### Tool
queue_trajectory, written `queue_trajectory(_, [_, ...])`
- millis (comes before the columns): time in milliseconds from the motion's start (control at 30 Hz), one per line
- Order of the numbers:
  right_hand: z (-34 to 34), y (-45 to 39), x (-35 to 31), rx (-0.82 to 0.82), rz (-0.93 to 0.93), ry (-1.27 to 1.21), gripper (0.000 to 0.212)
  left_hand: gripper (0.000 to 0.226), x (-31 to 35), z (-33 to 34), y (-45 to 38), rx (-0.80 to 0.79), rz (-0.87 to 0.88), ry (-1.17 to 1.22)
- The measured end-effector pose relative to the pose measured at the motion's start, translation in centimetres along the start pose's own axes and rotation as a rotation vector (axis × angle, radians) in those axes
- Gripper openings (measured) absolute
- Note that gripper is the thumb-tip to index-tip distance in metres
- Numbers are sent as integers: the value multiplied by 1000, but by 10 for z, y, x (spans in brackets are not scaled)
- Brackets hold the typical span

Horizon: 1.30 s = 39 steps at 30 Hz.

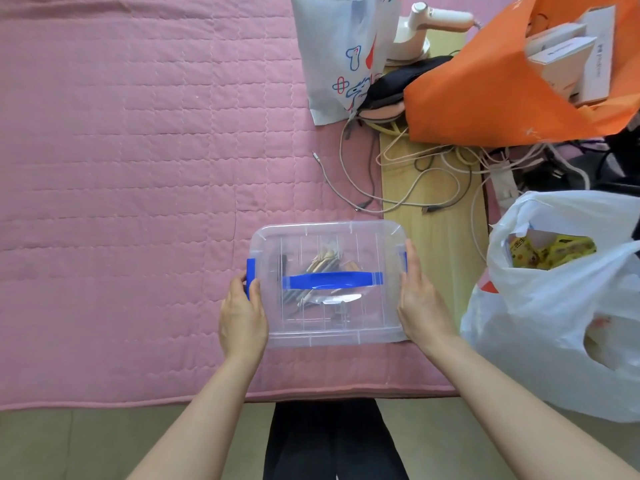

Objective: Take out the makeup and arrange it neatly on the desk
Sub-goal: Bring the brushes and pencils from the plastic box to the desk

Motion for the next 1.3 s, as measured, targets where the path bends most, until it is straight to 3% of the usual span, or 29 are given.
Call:
queue_trajectory(200, [4,-1,11,57,-24,-62,59,50,8,1,9,90,130,-87])
queue_trajectory(333, [9,-3,16,56,27,-114,55,40,7,3,7,133,121,-65])
queue_trajectory(733, [4,-8,18,159,25,13,59,31,-2,9,-2,124,-114,182])
queue_trajectory(867, [4,-8,29,203,147,-163,52,35,-9,13,-3,93,-192,306])
queue_trajectory(1133, [8,-7,46,192,299,-325,43,29,-34,32,1,-52,-528,607])
queue_trajectory(1300, [5,-5,44,195,300,-368,40,29,-28,21,4,0,-447,583])
Point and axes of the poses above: each hand's wrist, its own y-axis away from the middle knuckle, its own z-axis out of the palm, x = y × z, the point moved 6 cm from there along -y, towards the middle knuckle, and after that the axes turned 7 degrees about -y, right-handed, at the moved point
